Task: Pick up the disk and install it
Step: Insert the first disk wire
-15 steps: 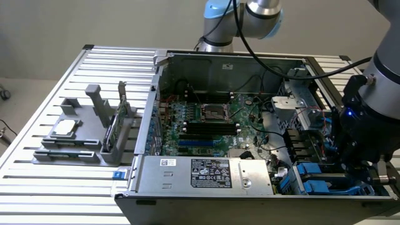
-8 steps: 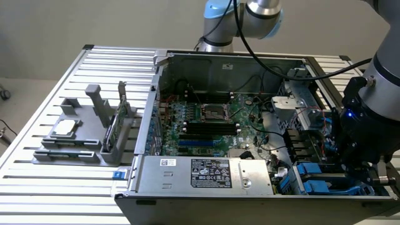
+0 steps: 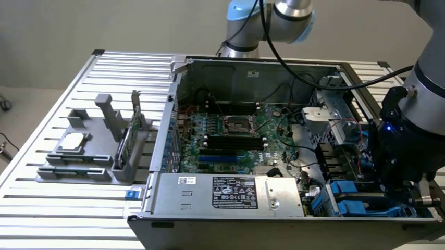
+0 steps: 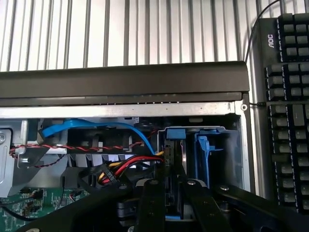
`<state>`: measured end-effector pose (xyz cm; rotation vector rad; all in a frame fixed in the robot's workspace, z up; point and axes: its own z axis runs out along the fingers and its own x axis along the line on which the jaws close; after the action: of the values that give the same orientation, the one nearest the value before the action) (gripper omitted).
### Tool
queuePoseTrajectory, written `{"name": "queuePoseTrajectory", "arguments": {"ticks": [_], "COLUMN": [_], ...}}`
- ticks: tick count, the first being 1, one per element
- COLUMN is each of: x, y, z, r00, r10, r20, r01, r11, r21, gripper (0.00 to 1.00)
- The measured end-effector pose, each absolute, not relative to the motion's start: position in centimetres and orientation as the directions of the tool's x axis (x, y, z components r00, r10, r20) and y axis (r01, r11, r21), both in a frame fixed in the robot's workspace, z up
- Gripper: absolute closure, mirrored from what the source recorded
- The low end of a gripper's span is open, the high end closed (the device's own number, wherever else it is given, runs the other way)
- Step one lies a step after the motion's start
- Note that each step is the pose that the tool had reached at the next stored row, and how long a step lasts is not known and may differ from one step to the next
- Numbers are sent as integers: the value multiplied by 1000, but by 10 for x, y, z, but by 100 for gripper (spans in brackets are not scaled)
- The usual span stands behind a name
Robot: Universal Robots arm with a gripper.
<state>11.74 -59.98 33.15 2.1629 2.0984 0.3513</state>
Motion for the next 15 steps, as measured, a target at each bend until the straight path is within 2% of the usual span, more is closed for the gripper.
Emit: {"name": "queuePoseTrajectory", "arguments": {"ticks": [1, 2, 8, 15], "x": [117, 117, 109, 85], "y": [-600, -600, -600, -600], "z": [336, 340, 358, 360], "r00": [19, 19, 19, 18], "r10": [996, 996, 996, 996], "r20": [89, 89, 89, 89], "r01": [971, 971, 971, 971], "r11": [-40, -40, -40, -38], "r21": [236, 236, 236, 236], "gripper": [76, 69, 69, 69]}}
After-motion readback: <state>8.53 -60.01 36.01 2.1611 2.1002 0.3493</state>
